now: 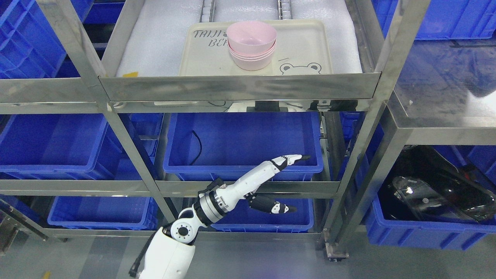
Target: Stack pink IKEA bowl on shelf middle layer
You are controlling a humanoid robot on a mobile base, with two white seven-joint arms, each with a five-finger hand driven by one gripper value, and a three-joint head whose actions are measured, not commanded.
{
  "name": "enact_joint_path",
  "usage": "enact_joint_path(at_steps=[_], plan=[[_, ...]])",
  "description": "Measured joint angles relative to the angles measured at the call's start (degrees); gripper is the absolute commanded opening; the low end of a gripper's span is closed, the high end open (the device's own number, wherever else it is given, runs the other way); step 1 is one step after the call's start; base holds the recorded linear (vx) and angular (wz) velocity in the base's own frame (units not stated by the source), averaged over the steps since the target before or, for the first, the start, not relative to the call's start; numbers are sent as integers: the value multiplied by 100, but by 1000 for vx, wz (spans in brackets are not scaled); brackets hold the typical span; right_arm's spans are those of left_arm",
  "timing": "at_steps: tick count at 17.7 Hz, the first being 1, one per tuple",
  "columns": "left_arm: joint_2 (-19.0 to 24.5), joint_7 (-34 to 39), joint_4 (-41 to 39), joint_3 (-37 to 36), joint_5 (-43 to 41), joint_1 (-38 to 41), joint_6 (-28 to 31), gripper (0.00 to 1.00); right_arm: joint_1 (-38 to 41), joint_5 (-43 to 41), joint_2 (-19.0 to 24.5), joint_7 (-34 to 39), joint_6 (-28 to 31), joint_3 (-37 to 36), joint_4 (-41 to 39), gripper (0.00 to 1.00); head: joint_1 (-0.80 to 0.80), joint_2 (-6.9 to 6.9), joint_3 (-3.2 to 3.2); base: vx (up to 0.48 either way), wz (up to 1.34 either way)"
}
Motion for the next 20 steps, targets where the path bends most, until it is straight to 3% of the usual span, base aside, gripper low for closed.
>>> enact_joint_path(at_steps=[3, 8, 15, 20], plan=[[-3, 1065, 208, 229, 397, 360, 118, 99, 1, 0, 0, 0, 0, 0, 0, 100, 0, 0, 0, 0, 0], [-5, 2571, 365, 661, 1019, 656, 1282, 99, 0, 0, 0, 0, 0, 0, 0, 100, 0, 0, 0, 0, 0], [-8, 2914, -146, 965, 1476, 832, 2616, 100, 0, 0, 0, 0, 0, 0, 0, 100, 0, 0, 0, 0, 0], [-9, 2935, -619, 884, 1576, 887, 2925, 100, 1, 0, 0, 0, 0, 0, 0, 100, 0, 0, 0, 0, 0]])
